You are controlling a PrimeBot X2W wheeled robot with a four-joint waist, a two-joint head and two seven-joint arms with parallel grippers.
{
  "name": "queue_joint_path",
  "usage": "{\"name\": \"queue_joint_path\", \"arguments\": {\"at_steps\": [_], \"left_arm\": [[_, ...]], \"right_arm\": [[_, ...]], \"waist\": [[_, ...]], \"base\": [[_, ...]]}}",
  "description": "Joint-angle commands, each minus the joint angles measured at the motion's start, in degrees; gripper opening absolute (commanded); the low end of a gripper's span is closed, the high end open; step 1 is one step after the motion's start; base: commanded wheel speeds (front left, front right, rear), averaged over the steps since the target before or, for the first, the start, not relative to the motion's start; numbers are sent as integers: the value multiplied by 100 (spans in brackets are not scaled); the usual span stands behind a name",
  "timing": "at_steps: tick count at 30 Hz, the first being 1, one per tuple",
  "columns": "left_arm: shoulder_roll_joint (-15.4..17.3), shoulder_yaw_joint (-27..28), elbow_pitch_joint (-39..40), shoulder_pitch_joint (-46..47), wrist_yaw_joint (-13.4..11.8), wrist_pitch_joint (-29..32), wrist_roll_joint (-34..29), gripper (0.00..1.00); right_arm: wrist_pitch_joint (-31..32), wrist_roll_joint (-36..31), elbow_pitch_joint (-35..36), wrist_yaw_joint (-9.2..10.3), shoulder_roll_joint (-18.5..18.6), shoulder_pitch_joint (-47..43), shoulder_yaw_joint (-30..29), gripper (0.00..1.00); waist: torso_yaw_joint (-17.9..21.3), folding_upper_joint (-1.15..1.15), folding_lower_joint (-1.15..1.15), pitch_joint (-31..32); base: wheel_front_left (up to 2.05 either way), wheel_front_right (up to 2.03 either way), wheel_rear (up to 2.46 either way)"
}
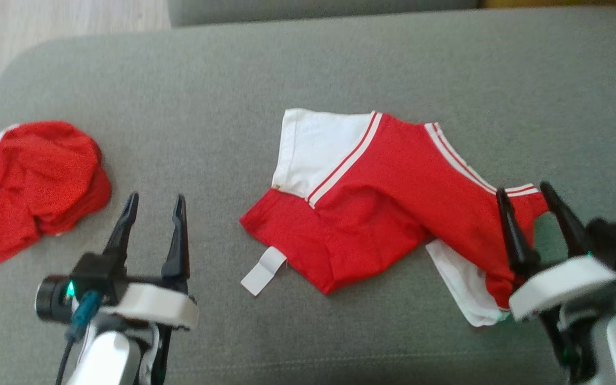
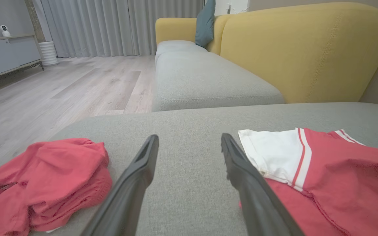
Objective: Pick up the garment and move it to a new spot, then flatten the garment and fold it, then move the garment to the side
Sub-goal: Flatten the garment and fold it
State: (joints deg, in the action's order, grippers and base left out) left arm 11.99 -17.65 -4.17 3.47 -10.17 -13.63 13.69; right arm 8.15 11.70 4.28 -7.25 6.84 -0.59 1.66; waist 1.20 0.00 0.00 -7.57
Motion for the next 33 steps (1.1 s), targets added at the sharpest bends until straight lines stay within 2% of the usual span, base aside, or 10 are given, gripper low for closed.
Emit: {"name": "queue_joint_path", "arguments": {"at_steps": [1, 7, 17, 23, 27, 28, 29, 30, 33], "left_arm": [[89, 185, 229, 415, -26, -5, -63, 100], [0, 92, 251, 850, 15, -34, -120, 100], [-219, -46, -29, 1420, 158, -117, -174, 100], [-329, -34, -145, 1554, 212, -133, -201, 100], [-389, -22, -143, 1577, 248, -135, -229, 100], [-404, -14, -150, 1580, 262, -135, -237, 100], [-418, -2, -157, 1581, 274, -135, -244, 100], [-432, 8, -165, 1580, 287, -135, -253, 100], [-462, 58, -186, 1541, 310, -136, -277, 100]], "right_arm": [[27, 75, 78, -24, 182, 505, 149, 100], [172, 476, -713, -24, 589, 1622, 444, 100], [933, 1279, -2382, -24, 1257, 3671, 1790, 100], [1462, 1590, -3331, -24, 1521, 4302, 2466, 100], [1614, 1744, -3629, -24, 1579, 4432, 2664, 100], [1650, 1820, -3697, -24, 1585, 4447, 2708, 82], [1652, 1883, -3738, -24, 1599, 4459, 2744, 34], [1627, 1918, -3755, -24, 1625, 4463, 2781, 0], [1353, 1963, -3646, -24, 1696, 4438, 2834, 0]], "waist": [[-80, 0, 0, -251], [-286, 0, 0, -900], [-632, 0, 0, -1555], [-748, 0, 0, -1658], [-803, 0, 0, -1672], [-817, 0, 0, -1668], [-830, 0, 0, -1661], [-846, 0, 0, -1644], [-859, 0, 0, -1562]], "base": [[0, 0, 0], [0, 0, 0], [0, 0, 0], [0, 0, 0], [0, 0, 0], [0, 0, 0], [0, 0, 0], [0, 0, 0], [0, 0, 0]]}}
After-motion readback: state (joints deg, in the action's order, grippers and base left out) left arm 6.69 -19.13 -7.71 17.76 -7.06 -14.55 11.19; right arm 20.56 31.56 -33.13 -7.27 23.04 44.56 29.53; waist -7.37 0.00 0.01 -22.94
